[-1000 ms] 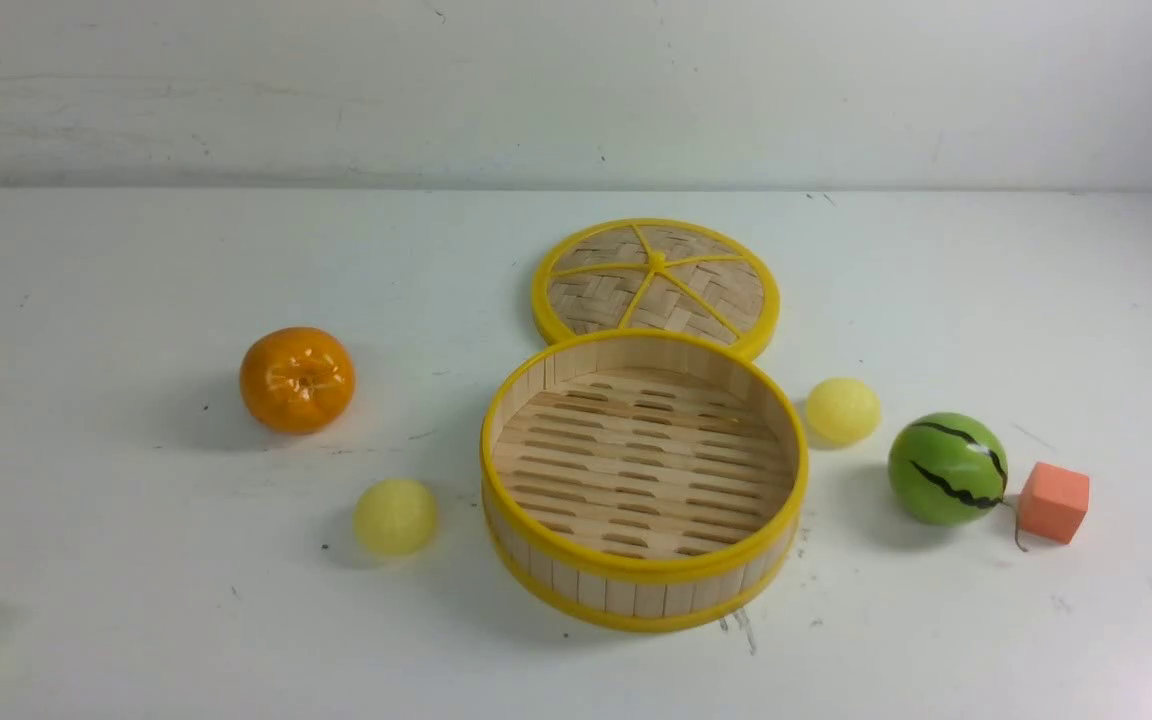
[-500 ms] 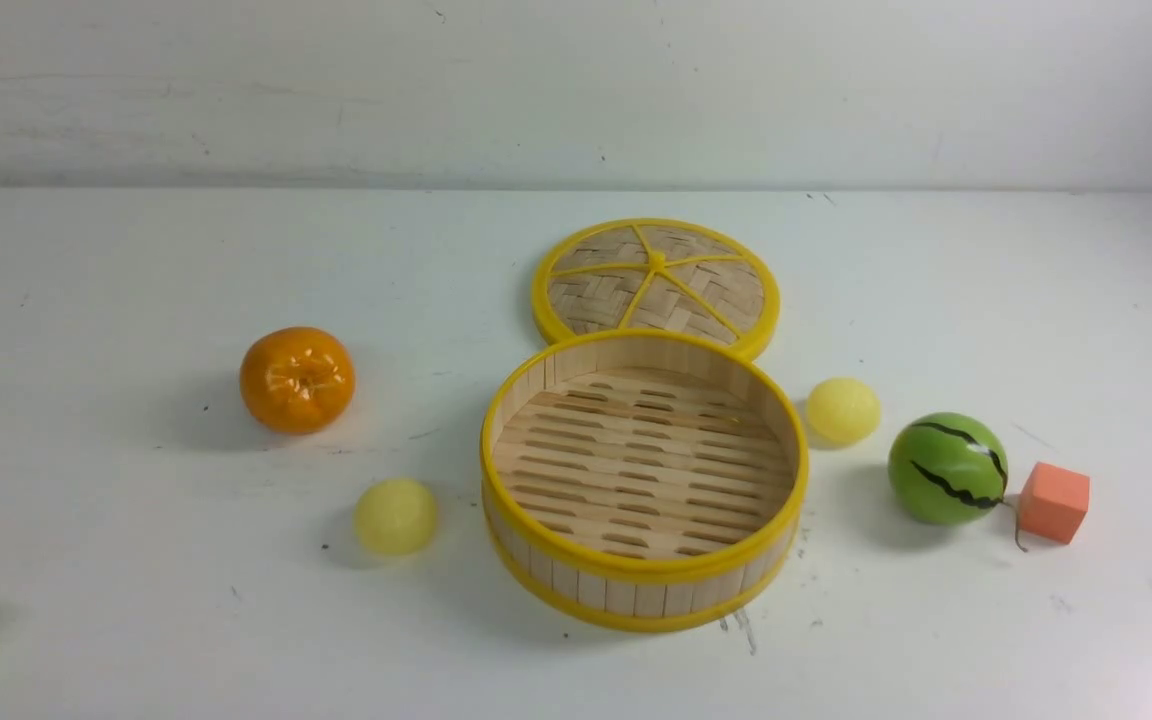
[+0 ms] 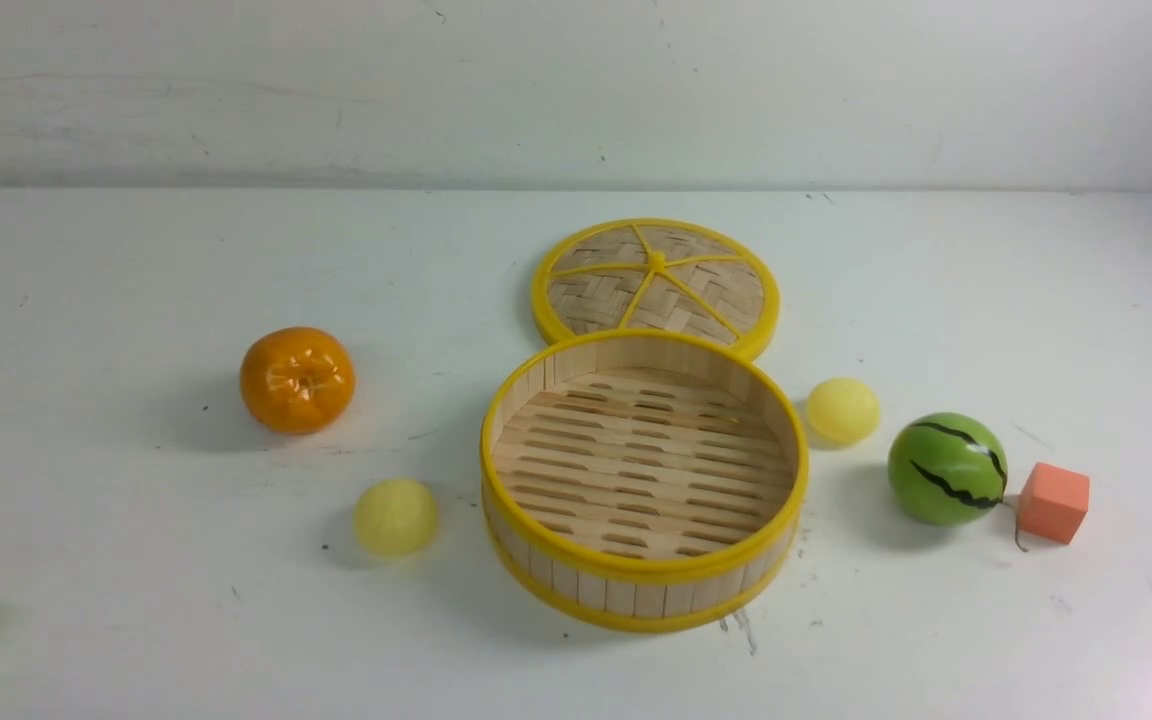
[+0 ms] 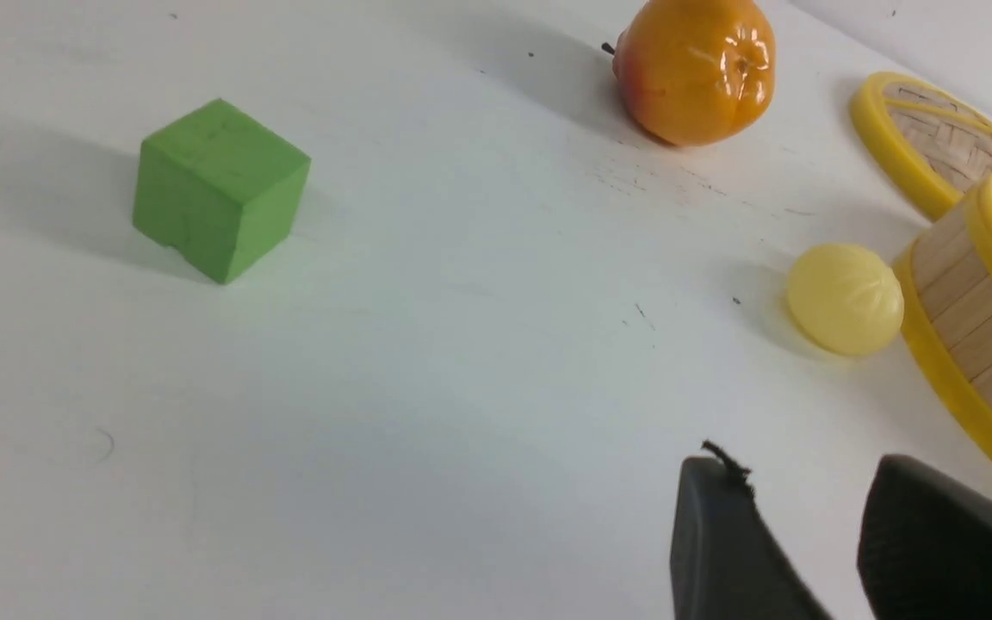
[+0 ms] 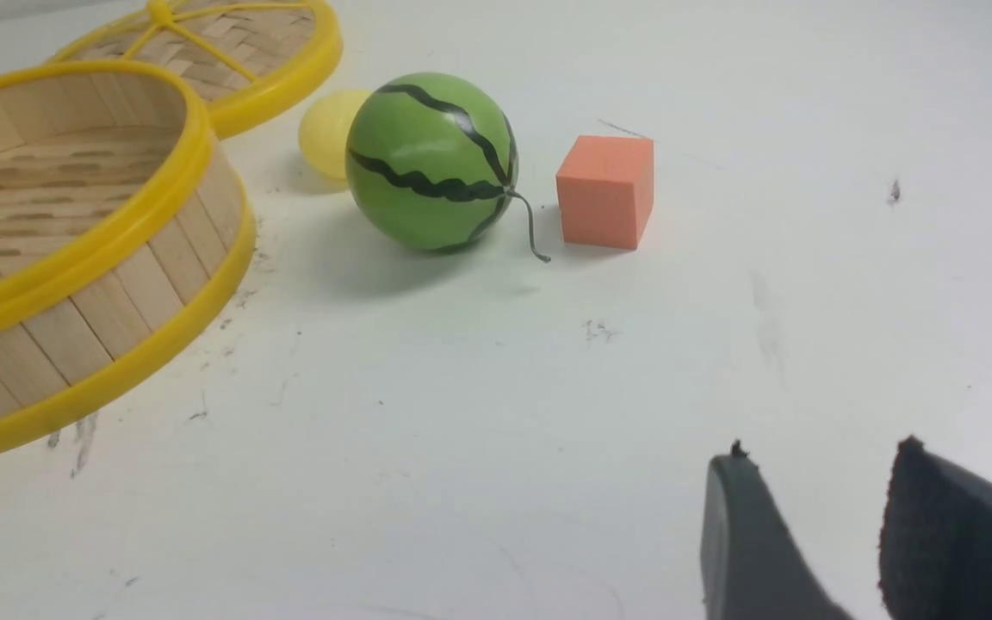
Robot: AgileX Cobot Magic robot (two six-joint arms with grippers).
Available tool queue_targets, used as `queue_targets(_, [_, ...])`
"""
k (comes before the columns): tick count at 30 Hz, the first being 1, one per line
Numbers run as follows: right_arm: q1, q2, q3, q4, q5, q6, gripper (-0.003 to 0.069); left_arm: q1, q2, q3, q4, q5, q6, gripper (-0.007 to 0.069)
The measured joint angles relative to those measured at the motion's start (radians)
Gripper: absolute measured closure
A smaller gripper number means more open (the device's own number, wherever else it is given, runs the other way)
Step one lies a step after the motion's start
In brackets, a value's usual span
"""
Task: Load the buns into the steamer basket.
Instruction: Use the left arm to grab a steamed stuffed bun
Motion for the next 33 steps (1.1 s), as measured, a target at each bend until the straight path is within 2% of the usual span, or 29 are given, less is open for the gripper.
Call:
queue_targets(11, [0.0, 0.0, 0.0, 0.0, 0.0, 0.0, 0.042, 0.0, 0.0, 0.0, -0.061, -0.091, -0.01, 0.0387])
queue_targets(21, [0.0, 0.0, 0.0, 0.0, 0.0, 0.0, 0.042, 0.0, 0.0, 0.0, -0.37, -0.244, -0.185, 0.0387])
queue_targets(25, [0.0, 0.0, 0.0, 0.0, 0.0, 0.0, 0.042, 0.0, 0.0, 0.0, -0.401, -0.302, -0.201, 0.0387])
queue_targets(30, [0.0, 0.0, 0.0, 0.0, 0.0, 0.0, 0.042, 0.0, 0.0, -0.074, -0.419, -0.257, -0.242, 0.046])
queue_targets(33, [0.0, 0.0, 0.0, 0.0, 0.0, 0.0, 0.042, 0.0, 0.0, -0.213, -0.372, -0.1, -0.179, 0.0577])
